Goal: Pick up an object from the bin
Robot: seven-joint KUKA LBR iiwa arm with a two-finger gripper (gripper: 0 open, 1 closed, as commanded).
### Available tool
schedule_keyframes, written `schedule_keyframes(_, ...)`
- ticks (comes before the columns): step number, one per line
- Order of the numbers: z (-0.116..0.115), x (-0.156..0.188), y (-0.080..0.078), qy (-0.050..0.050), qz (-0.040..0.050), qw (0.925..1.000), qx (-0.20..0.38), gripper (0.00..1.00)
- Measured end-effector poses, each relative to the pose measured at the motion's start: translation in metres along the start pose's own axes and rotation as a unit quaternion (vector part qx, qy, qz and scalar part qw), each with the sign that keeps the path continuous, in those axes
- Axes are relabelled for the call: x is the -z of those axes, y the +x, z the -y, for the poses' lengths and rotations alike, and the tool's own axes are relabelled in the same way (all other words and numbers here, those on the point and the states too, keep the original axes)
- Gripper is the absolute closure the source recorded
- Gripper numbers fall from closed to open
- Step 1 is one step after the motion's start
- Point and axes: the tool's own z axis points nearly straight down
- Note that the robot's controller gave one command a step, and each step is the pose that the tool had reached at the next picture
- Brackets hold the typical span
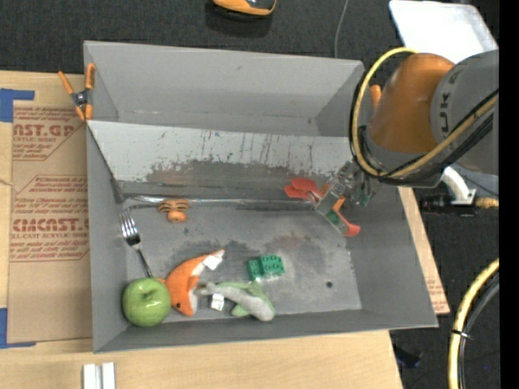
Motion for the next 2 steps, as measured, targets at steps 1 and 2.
schedule_keyframes(1, 0.0, 0.018, -0.001, 0.0, 0.0006, 1.0, 0.0, 1.0)
schedule_keyframes(2, -0.001, 0.04, -0.001, 0.0, 0.0, 1.0, 0.001, 1.0)
